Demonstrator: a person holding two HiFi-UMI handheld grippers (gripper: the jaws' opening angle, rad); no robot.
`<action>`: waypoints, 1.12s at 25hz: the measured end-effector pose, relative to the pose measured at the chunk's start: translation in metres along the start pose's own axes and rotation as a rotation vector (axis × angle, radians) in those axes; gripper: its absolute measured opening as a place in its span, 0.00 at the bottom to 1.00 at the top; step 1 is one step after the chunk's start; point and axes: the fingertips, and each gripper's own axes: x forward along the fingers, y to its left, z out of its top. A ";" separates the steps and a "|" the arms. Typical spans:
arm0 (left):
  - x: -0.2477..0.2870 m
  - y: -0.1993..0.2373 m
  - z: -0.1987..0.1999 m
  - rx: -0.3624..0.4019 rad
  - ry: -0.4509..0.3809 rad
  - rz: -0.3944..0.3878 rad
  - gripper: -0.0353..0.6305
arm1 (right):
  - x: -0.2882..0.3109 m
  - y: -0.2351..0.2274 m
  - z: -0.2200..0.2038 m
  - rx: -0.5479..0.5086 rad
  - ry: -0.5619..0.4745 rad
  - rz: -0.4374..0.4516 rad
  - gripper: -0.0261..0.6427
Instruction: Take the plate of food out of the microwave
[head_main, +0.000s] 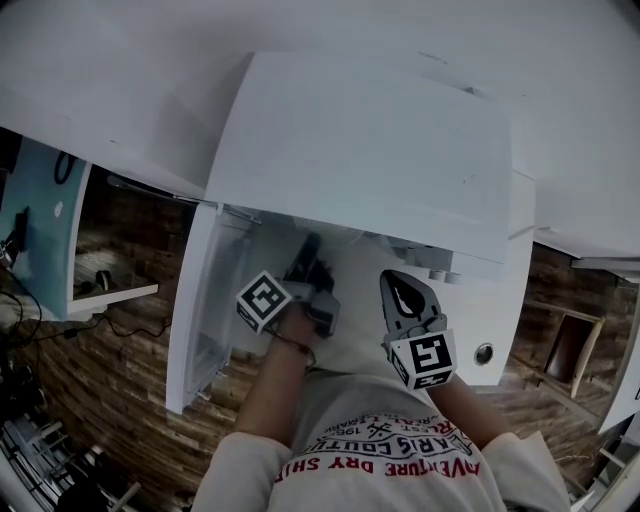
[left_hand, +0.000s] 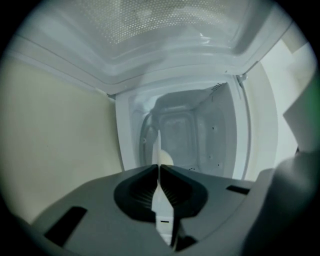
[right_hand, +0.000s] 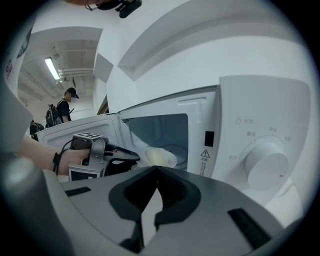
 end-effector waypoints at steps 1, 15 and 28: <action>-0.002 -0.002 -0.002 -0.005 -0.001 -0.007 0.08 | -0.003 0.000 0.000 -0.002 -0.001 -0.001 0.06; -0.055 -0.031 -0.029 -0.077 -0.031 -0.125 0.08 | -0.044 -0.002 -0.003 -0.027 -0.039 -0.017 0.06; -0.125 -0.071 -0.073 -0.060 -0.055 -0.199 0.08 | -0.080 0.003 0.023 -0.068 -0.160 0.020 0.06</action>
